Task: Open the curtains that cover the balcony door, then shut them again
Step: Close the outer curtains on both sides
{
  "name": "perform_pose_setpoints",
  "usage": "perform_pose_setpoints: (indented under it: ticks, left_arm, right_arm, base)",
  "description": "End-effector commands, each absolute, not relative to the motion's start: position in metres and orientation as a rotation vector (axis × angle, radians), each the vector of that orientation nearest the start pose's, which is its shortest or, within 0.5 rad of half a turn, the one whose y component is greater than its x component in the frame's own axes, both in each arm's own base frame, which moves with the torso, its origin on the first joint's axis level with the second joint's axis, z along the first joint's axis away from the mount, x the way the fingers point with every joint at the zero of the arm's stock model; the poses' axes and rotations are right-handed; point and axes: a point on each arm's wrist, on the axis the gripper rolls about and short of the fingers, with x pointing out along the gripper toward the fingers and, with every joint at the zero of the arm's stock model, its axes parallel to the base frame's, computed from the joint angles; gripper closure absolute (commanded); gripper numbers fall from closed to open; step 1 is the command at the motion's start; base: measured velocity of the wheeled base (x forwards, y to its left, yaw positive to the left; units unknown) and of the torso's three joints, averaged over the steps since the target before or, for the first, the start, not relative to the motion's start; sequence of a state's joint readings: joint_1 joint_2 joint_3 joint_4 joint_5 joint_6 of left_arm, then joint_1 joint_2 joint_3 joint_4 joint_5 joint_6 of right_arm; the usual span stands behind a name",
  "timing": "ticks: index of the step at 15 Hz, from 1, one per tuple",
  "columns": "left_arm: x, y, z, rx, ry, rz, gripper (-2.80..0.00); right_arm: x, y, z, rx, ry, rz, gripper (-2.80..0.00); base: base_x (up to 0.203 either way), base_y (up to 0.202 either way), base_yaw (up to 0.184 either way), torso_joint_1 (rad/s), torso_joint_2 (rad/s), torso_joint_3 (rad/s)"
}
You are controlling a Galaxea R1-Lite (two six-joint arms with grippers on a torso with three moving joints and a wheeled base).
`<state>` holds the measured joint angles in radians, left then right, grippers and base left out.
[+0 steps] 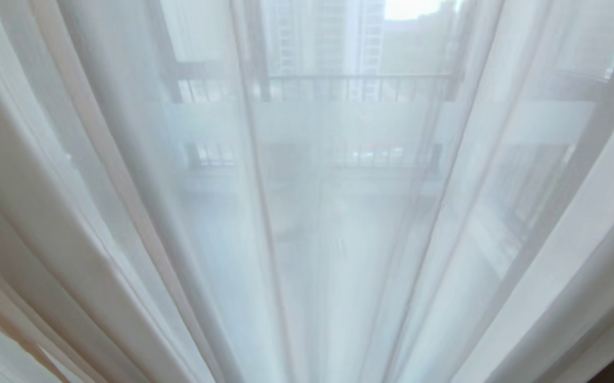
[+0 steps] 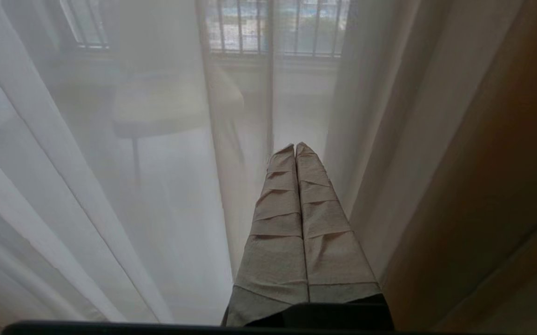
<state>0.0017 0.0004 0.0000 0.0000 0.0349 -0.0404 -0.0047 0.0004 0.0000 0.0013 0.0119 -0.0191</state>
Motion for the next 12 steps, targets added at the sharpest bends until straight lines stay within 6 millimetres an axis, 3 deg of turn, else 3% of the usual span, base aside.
perform_pose_setpoints:
  ticks: [1, 12]
  left_arm:
    - [-0.0228, 0.0008, 0.0755, -0.041, -0.001, 0.038, 0.00]
    - [-0.0228, 0.0008, 0.0755, -0.043, -0.001, 0.038, 0.00]
  right_arm:
    - [-0.0228, 0.0004, 0.0755, -0.020, 0.000, 0.008, 0.00]
    - [-0.0228, 0.0004, 0.0753, -0.020, 0.001, 0.008, 0.00]
  base:
    - [0.000, -0.192, -0.001, 0.011, 0.01, -0.001]
    - [0.000, -0.192, 0.001, 0.003, 0.00, 0.002]
